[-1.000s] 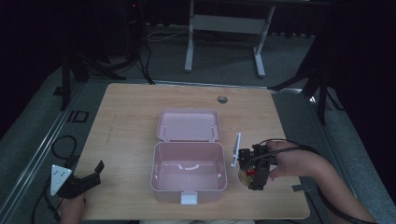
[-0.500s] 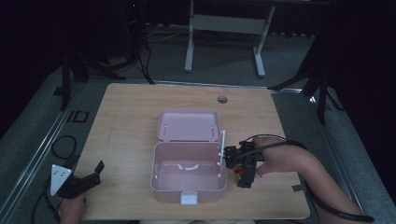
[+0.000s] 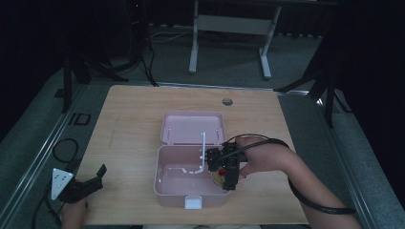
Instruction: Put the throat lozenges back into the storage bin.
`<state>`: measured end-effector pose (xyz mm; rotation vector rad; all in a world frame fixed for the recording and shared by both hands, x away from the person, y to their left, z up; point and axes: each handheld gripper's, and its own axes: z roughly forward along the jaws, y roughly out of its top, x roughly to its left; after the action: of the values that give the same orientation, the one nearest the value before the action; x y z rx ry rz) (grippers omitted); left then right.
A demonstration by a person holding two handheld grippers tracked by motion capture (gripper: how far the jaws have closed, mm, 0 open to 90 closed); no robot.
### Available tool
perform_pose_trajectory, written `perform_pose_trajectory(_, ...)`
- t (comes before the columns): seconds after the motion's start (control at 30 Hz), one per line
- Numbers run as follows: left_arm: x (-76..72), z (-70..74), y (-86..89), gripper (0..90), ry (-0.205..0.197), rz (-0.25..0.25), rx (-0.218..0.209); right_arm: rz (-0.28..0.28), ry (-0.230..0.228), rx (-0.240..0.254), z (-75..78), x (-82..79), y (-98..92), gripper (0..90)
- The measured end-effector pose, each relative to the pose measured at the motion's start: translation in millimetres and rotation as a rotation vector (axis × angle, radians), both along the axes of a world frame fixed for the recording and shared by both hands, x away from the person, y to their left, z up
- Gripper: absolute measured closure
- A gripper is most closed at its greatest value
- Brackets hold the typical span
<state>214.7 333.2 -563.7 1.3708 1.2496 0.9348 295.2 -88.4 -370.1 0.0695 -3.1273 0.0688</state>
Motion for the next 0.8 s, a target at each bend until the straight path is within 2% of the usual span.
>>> perform_pose_trajectory(0.2,-0.1,0.0,-0.1,0.4,0.001,-0.002,0.001,0.014,0.007,0.011,-8.8,4.5,8.7,19.9)
perform_pose_trajectory(0.33,0.1,0.0,-0.3,0.4,0.0,-0.002,0.002,0.024,0.019,0.0,-21.4,7.9,11.6,19.9)
perform_pose_trajectory(0.67,0.2,0.1,-0.5,0.4,0.003,-0.004,0.005,0.002,0.056,-0.018,-52.8,17.4,13.2,19.9)
perform_pose_trajectory(0.8,0.2,0.1,-0.5,0.4,0.003,-0.004,0.006,0.008,0.056,-0.024,-64.2,19.2,14.7,19.9)
